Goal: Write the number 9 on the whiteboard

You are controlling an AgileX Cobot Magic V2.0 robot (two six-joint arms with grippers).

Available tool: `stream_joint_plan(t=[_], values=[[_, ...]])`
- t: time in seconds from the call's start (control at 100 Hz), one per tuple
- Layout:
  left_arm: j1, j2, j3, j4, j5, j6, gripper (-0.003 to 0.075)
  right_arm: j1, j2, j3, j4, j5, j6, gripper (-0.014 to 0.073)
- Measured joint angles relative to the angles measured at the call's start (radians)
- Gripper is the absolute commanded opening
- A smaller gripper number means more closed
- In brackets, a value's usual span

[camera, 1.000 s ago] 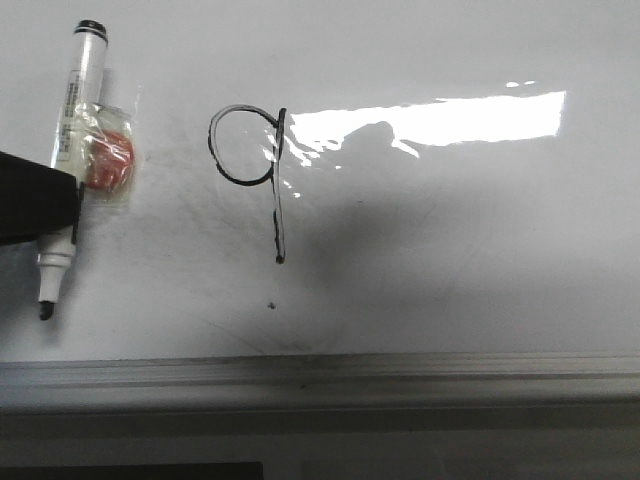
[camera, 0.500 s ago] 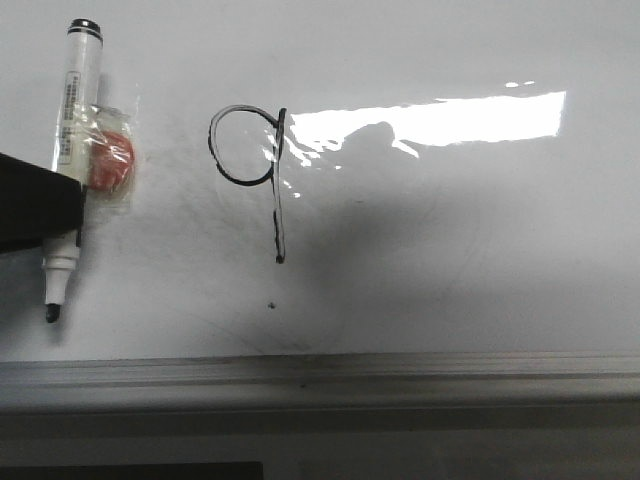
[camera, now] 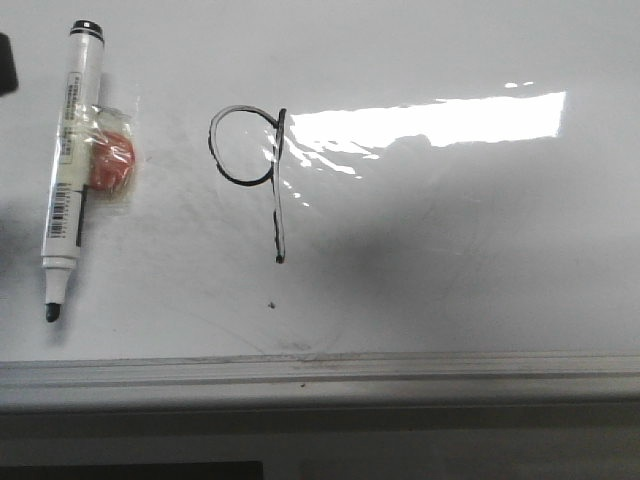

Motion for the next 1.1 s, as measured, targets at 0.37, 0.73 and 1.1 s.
stream_joint_plan(t=[0.37,0.73,1.1], values=[[0.000,-0.284,0.142,0.175,0.000,0.005,-0.0020,0.000,-0.379,0.415,-0.148,-0.342,-0.002,-0.0063],[0.000,-0.401,0.242,0.175,0.056,0.005,-0.0020,0.000,-0.560,0.674,-0.157,-0.340,-0.004,-0.0063],[0.002,-0.402,0.242,0.175,0.062,0.005,-0.0020,0.000,-0.562,0.711,-0.157,-0.332,-0.004,-0.0063]])
